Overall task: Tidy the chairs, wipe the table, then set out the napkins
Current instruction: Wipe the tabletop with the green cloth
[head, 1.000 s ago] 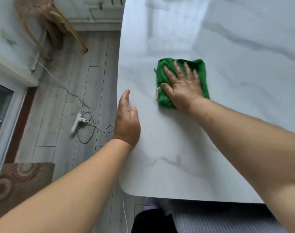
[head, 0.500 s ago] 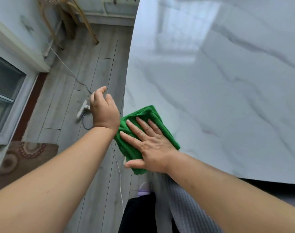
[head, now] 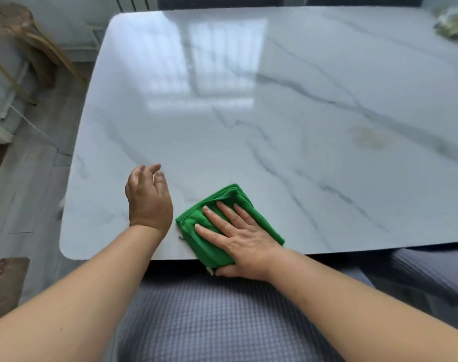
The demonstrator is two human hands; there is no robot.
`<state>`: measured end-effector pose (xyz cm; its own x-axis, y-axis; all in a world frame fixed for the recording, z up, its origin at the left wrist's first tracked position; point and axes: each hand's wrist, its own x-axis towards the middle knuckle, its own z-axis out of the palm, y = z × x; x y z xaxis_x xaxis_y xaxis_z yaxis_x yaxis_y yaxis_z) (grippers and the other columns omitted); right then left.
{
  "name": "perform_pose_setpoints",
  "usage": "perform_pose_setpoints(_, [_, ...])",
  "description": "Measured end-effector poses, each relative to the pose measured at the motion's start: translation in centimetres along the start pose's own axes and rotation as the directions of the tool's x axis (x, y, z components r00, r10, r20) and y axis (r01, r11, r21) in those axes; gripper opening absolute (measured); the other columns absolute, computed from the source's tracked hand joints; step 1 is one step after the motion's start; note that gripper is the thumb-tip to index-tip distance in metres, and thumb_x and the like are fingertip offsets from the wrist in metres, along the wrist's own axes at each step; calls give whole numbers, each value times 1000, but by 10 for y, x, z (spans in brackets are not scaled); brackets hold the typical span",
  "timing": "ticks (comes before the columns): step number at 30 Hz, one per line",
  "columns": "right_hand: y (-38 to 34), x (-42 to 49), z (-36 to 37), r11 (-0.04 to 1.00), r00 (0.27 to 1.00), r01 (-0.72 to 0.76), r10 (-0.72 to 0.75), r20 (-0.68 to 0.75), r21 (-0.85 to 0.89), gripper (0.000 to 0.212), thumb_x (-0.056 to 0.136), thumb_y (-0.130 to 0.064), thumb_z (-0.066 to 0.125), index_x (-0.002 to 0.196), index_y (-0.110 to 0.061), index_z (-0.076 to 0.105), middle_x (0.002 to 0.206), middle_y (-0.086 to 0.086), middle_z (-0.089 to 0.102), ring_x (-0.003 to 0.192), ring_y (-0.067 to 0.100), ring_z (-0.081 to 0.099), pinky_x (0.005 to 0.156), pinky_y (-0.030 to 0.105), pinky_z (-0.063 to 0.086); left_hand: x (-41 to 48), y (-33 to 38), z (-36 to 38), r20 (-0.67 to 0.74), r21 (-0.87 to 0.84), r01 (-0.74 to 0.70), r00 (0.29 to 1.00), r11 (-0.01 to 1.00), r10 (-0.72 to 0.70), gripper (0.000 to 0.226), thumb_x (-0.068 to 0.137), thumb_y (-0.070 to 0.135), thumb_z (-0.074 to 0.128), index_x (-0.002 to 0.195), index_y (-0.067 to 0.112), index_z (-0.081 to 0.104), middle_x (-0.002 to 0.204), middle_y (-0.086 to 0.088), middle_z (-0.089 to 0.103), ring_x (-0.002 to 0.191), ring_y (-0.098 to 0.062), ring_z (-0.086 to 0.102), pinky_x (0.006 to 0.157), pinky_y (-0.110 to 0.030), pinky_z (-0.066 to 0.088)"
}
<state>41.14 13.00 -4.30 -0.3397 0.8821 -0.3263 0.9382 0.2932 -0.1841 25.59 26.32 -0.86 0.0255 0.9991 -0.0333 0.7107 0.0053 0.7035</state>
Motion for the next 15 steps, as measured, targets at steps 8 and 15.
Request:
perform_pose_setpoints(8, [105, -106, 13, 994, 995, -102, 101, 23, 31, 106, 75, -72, 53, 145, -45, -21, 152, -8, -34, 137, 20, -38, 111, 39, -27, -33, 65, 88, 44, 142, 6, 999, 990, -13, 34, 99, 24, 38, 128, 16, 55, 148, -12, 36, 140, -28, 25, 114, -48, 14])
perform_pose_setpoints(15, [160, -149, 13, 961, 973, -225, 230, -16, 159, 109, 61, -90, 42, 140, -53, -23, 155, -14, -28, 138, 13, -37, 112, 35, -26, -43, 71, 120, 46, 305, 30, 998, 952, -46, 39, 99, 24, 40, 134, 10, 49, 153, -14, 28, 143, -28, 19, 115, -50, 9])
